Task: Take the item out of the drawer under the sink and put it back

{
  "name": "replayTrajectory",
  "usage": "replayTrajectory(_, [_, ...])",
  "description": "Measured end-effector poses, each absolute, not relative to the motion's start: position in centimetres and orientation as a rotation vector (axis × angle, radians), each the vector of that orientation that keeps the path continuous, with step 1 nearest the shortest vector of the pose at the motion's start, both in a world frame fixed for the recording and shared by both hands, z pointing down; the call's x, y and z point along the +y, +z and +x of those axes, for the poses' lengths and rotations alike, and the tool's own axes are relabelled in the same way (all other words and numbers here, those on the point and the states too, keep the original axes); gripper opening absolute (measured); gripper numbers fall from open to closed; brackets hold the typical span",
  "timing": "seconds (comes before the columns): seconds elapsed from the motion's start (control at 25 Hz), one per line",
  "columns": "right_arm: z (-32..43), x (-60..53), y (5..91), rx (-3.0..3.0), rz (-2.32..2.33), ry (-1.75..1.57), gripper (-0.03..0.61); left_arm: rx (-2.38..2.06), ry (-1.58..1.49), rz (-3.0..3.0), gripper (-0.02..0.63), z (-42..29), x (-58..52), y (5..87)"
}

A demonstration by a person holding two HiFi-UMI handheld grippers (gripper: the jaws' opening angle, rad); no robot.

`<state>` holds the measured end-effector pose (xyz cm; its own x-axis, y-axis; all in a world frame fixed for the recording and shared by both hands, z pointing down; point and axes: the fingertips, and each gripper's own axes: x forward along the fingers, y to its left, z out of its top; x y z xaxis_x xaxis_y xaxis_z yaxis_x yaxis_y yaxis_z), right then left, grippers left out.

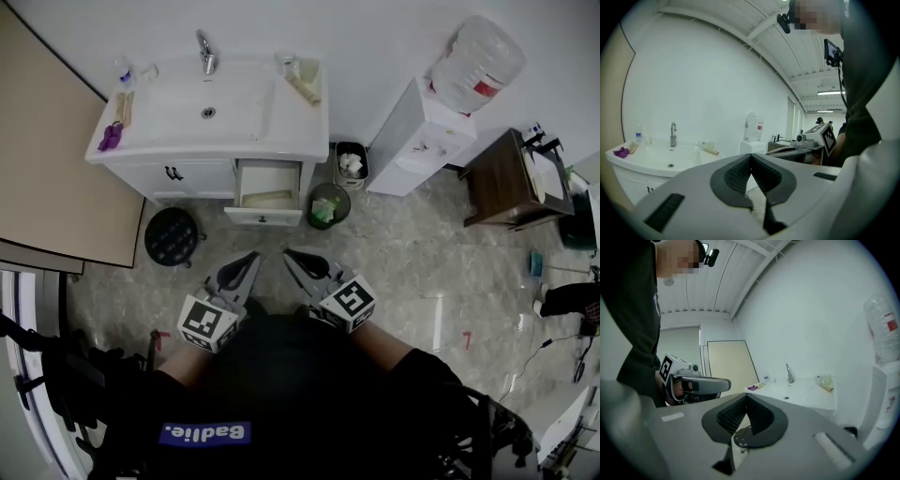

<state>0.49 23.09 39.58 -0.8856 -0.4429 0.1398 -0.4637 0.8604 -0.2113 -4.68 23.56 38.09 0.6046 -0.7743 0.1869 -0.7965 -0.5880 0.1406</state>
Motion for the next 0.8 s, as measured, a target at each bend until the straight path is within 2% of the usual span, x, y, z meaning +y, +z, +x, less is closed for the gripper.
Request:
replayTrajectory(0.24, [-1.5,18.0,40.2,-2.922,0.723,0.324,0.002,-1.317,0.138,2.627,0.008,-7.1,18.0,39.0])
replayTrajectory(0.8, [-8.1,5.5,40.8,-2.832,0.939,0.391,0.002,-1.018,0.205,2.752,0.008,-12.4,4.8,39.3])
